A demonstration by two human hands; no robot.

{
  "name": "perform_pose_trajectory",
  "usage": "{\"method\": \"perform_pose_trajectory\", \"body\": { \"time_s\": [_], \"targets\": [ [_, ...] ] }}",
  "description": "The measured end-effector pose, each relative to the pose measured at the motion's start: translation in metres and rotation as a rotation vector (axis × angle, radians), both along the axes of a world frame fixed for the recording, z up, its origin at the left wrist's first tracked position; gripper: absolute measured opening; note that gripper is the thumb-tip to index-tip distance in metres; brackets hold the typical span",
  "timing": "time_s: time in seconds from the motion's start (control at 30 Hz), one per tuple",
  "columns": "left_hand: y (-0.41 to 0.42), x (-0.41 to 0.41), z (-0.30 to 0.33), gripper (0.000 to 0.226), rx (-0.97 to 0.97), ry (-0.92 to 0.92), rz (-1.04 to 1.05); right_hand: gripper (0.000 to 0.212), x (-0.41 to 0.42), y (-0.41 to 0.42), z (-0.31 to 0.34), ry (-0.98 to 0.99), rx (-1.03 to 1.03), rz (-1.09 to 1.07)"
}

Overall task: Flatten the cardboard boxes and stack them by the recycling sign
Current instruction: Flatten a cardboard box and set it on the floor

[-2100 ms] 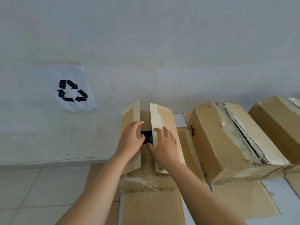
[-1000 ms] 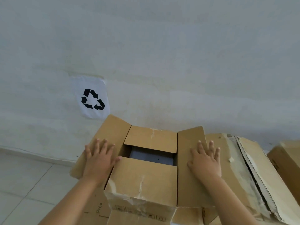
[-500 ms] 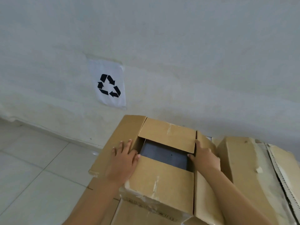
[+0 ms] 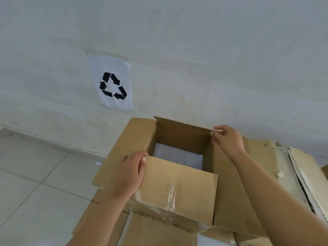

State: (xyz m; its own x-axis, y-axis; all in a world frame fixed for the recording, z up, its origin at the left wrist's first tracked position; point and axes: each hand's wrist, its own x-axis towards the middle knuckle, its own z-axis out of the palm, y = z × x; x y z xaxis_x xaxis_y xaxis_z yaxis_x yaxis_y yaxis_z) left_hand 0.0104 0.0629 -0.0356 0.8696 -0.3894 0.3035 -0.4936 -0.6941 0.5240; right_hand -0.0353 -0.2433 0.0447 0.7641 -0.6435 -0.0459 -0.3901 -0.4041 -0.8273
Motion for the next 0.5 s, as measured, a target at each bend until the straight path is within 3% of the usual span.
{"method": "perform_pose_trajectory", "body": {
  "time_s": [0.1, 0.33, 0.5],
  "targets": [
    [0.006, -0.012, 0.014, 0.03, -0.184, 0.051, 0.041, 0.04, 0.009, 0.003, 0.01, -0.048, 0.133, -0.069],
    [0.031, -0.05, 0.047, 0.026, -0.653, 0.467, 0.009, 0.072, 0.012, 0.021, 0.029, 0.04, 0.053, 0.014],
    [0.062, -0.091, 0.049, 0.026, -0.888, 0.69, 0.061, 0.072, 0.014, 0.034, 0.032, 0.21, -0.118, 0.083]
  ]
}}
